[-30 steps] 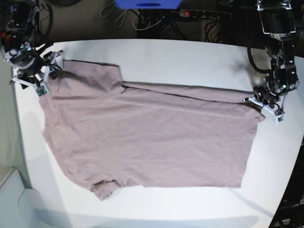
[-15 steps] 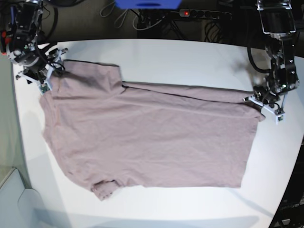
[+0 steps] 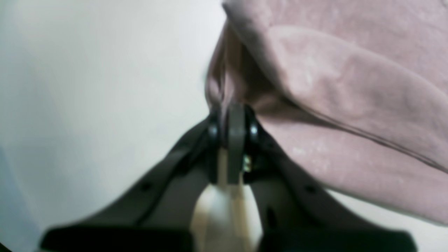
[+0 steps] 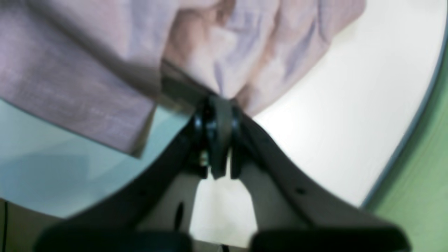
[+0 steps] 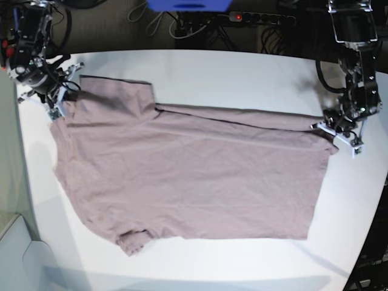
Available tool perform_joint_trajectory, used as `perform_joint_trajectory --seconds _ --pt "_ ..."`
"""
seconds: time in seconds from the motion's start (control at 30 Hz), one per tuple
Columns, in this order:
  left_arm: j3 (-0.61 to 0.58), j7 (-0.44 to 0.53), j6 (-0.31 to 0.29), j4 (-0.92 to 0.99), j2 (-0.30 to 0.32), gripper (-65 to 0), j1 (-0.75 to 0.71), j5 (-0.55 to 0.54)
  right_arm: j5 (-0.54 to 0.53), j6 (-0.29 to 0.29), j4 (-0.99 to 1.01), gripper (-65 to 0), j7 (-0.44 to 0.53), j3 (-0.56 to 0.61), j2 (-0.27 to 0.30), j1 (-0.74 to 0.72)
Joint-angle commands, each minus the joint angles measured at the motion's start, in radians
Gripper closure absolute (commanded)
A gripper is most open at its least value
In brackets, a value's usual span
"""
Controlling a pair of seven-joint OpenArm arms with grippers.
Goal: Layout the t-shirt on the table in an organized manner, then fold the t-shirt properly
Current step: 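Hold the folded edge and pull it taut with both grippers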
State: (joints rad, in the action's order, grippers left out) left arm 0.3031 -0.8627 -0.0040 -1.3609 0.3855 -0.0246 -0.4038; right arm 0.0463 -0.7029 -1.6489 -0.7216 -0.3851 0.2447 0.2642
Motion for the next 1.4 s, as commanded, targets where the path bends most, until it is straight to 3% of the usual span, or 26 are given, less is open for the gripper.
perform_joint_trajectory --seconds 0.0,0.33,0.67,1.13,1.23,1.37 --pt "0.006 0.013 -0.001 -0.015 0.02 -0.3 0.013 0.001 0.0 0.005 -0.014 0.0 0.007 -0.007 0.017 0.001" --pt "0.008 0.006 -0.001 -0.094 0.071 -0.2 -0.028 -0.001 0.0 0.005 -0.033 0.0 0.007 -0.007 0.075 0.004" --pt "0.008 0.006 -0.001 -0.203 0.092 -0.2 -0.08 -0.001 0.002 0.005 -0.141 0.0 0.004 -0.005 0.072 0.039" --pt "0.006 0.006 -0.001 -0.193 0.083 -0.2 -0.087 0.001 0.002 0.005 0.109 0.0 -0.003 -0.005 0.074 -0.064" --pt "0.008 0.007 -0.001 -0.194 0.085 -0.2 -0.104 0.001 0.004 0.005 0.109 -6.5 -0.003 -0.005 0.074 -0.055" --pt "0.008 0.007 -0.001 -0.194 0.085 -0.2 -0.107 0.001 0.004 0.005 0.108 -23.6 -0.003 -0.01 0.075 -0.052"
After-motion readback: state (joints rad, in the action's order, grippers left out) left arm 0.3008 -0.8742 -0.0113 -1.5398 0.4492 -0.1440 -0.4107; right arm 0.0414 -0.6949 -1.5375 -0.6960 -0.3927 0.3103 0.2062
